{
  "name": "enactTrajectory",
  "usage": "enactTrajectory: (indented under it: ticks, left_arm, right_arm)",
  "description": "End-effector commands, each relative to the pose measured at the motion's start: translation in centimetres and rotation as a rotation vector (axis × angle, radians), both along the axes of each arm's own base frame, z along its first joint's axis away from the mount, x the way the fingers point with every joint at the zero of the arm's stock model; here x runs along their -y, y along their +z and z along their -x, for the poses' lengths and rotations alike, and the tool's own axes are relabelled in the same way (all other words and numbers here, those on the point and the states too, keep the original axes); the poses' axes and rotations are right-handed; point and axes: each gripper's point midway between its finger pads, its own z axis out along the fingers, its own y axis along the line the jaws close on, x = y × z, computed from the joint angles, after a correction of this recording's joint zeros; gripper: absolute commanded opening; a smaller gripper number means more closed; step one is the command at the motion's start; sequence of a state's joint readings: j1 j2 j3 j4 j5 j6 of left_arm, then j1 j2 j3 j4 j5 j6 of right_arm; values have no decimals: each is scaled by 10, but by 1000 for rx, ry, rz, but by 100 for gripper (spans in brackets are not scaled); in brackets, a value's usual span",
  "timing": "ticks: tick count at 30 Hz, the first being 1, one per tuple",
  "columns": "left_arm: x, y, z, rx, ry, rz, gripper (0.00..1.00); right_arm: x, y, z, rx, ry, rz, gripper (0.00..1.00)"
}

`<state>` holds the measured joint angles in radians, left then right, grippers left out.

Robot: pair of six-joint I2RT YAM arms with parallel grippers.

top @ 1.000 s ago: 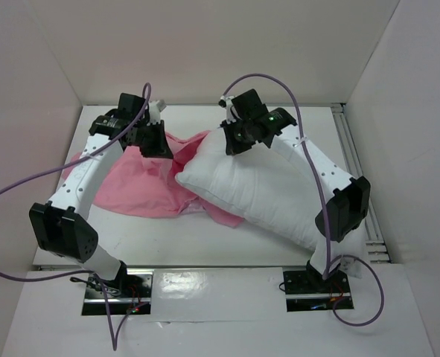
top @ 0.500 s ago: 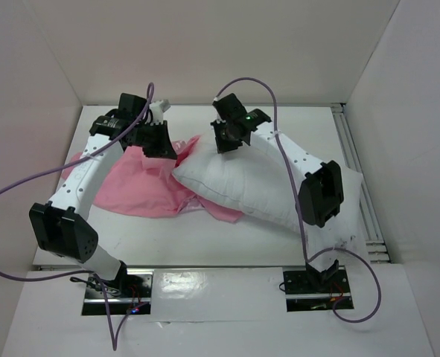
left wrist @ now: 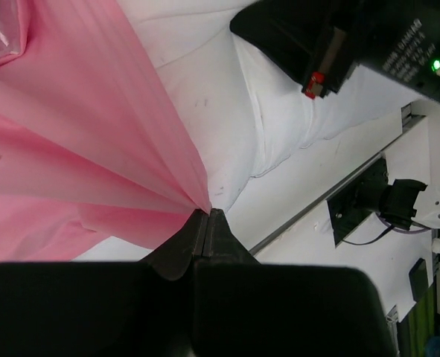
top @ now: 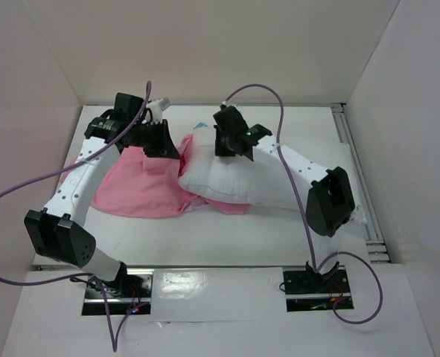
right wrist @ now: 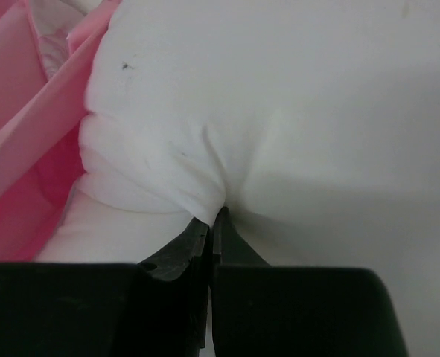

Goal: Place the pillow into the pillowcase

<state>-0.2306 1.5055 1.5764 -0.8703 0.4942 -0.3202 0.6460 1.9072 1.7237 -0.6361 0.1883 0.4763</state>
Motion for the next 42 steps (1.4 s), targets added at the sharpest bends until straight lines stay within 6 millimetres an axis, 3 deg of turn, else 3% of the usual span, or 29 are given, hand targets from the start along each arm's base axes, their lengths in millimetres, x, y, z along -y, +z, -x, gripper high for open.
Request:
enactTrajectory:
  ticks: [1,2,6,7,8,9,12,14,15,16,17,19,20,21,22,23,24,25,26,27,28,29,30,31,33,34,35,36,42]
  left_arm:
    - [16,20,16,-25,-48,93,0]
    - [17,21,13,-32,-42,97,0]
    - [15,15,-8,-29,17,74,0]
    - [15,14,-13,-31,34,67,0]
    - [14,22,-22,-14,58,66,0]
    - [11,12,-33,-31,83,34,0]
    - [12,15,-55,-23,134,25,0]
    - [4,-1,-78,-73,203,17,0]
    - [2,1,-86,-76,218,22,13]
    - [-6,-13,-93,-128,241,7,52]
    - [-11,-15,-93,-147,252,1,65]
    - [-34,-17,-92,-145,327,-60,80]
    - [-50,4,-84,-80,373,-65,89]
    - [-66,-6,-76,-84,425,-114,91]
    - [-76,-3,-66,-76,461,-125,91]
    - [-85,1,-59,-56,498,-128,88]
    - [-95,0,-37,-58,533,-136,83]
    - [-100,-5,-29,-59,558,-149,78]
    - [-101,-12,-19,-89,593,-140,72]
    - [-101,-22,-9,-125,613,-134,68]
    - [-98,-48,11,-192,618,-127,62]
    - [-96,-62,20,-255,677,-96,62]
    - [-94,-90,37,-306,695,-79,70]
    - [-91,-111,51,-385,702,-80,73]
    - [-89,-126,58,-410,769,-30,79]
    - [-90,-152,73,-474,787,-48,82]
    - [-89,-156,71,-470,810,-24,83]
    - [-88,-164,74,-495,824,-25,85]
    - [-125,-213,73,-554,1031,-142,87]
  right_arm:
    - [7,42,-12,212,-106,-125,0]
    - [4,34,-8,208,-88,-142,0]
    - [3,25,12,133,-12,-84,49]
    - [-1,36,20,157,12,-65,68]
    - [7,44,25,181,-7,-23,76]
    - [9,46,32,198,0,-2,83]
    - [16,73,56,261,20,64,97]
    - [8,76,76,282,95,121,99]
    - [11,71,83,275,105,173,99]
    - [5,64,96,264,145,205,99]
    - [4,61,103,254,171,225,99]
    - [13,42,119,221,164,308,99]
    - [19,41,122,217,148,314,99]
    - [20,40,128,212,153,312,99]
    - [26,32,135,190,160,312,98]
    - [30,40,143,194,165,270,95]
    - [22,40,151,187,192,210,90]
    - [27,23,160,158,216,213,82]
    - [24,24,171,156,238,172,71]
    - [20,13,182,125,269,150,64]
    - [21,3,186,104,273,152,59]
    - [24,-13,193,64,266,172,55]
    - [33,-23,194,42,239,242,58]
    - [37,-25,193,42,215,278,68]
    - [44,-25,191,60,148,347,90]
    - [57,-21,185,90,109,416,99]
    - [54,-9,180,121,84,418,100]
    - [66,-3,173,154,37,484,100]
    - [73,47,130,247,-56,513,100]
